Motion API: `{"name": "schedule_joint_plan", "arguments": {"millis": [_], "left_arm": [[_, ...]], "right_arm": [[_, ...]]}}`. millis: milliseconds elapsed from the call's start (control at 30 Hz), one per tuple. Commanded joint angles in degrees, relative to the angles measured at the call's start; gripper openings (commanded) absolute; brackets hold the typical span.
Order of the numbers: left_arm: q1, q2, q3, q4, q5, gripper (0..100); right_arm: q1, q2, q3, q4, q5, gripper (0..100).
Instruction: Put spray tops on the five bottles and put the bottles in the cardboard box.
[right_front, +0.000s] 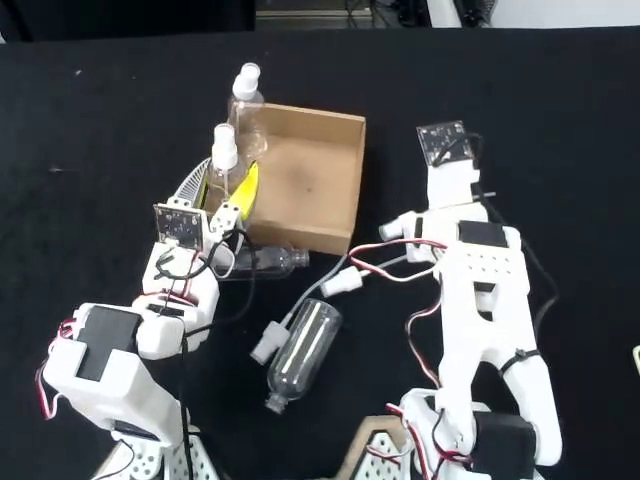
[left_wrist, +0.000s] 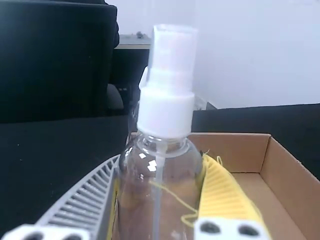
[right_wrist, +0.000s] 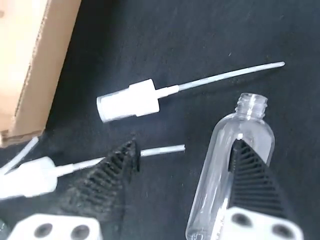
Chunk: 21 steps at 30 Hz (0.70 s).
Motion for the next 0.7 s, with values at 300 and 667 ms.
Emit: {"name": "schedule_joint_plan", "arguments": {"millis": [300, 667], "left_arm": [[-1.1, -0.9, 2.1, -1.2, -0.4, 3], [-0.7, -0.9, 1.9, -1.2, -0.3, 3]], "right_arm": [[-1.1, 18.6, -27.0, -0.7, -12.7, 21.6], [-6.3, 43.6, -50.7, -0.4, -13.3, 21.1]]}}
